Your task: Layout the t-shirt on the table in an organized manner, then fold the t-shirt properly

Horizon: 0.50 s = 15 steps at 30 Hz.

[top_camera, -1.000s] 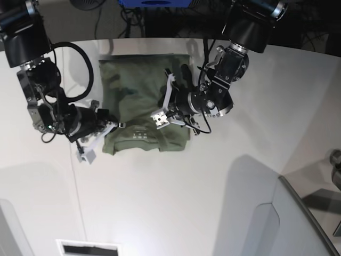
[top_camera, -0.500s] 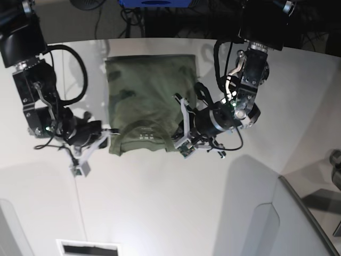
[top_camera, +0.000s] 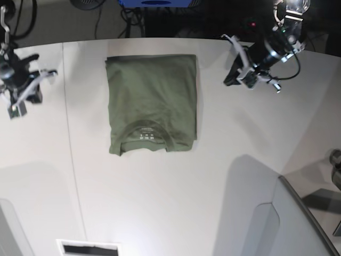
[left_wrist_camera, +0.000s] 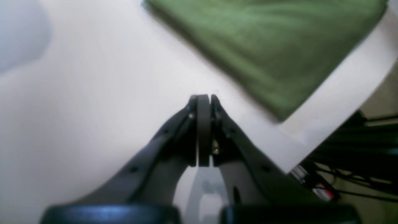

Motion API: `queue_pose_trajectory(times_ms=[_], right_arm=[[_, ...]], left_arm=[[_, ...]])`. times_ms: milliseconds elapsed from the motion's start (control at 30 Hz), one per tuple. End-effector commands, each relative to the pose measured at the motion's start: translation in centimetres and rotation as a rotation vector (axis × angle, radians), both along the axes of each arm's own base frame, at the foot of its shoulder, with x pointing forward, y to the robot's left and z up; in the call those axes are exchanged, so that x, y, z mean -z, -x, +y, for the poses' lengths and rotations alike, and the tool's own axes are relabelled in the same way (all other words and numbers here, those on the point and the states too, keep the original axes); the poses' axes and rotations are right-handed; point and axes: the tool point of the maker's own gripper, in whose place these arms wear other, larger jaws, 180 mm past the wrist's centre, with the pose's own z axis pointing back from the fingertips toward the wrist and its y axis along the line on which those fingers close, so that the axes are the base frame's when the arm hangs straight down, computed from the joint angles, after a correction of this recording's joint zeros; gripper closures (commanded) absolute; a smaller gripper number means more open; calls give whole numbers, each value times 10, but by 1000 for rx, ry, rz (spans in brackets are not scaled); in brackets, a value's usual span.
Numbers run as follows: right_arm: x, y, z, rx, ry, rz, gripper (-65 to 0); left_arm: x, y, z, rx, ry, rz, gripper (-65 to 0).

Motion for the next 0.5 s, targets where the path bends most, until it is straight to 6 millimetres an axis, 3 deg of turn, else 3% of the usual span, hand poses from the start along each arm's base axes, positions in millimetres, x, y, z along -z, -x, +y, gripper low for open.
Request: queue_pose_trajectory(times_ms=[0,300,467], right_arm=[[-10,-2,-5,-3,7,-37,0],[18,78,-9,2,4,94,0],[40,143,-3,-7,-1,283,0]], left_arm=[[-8,5,2,-2,20,-23,0],[35,113,22,-63,17,235,0],[61,183,21,-136,81,377,0]])
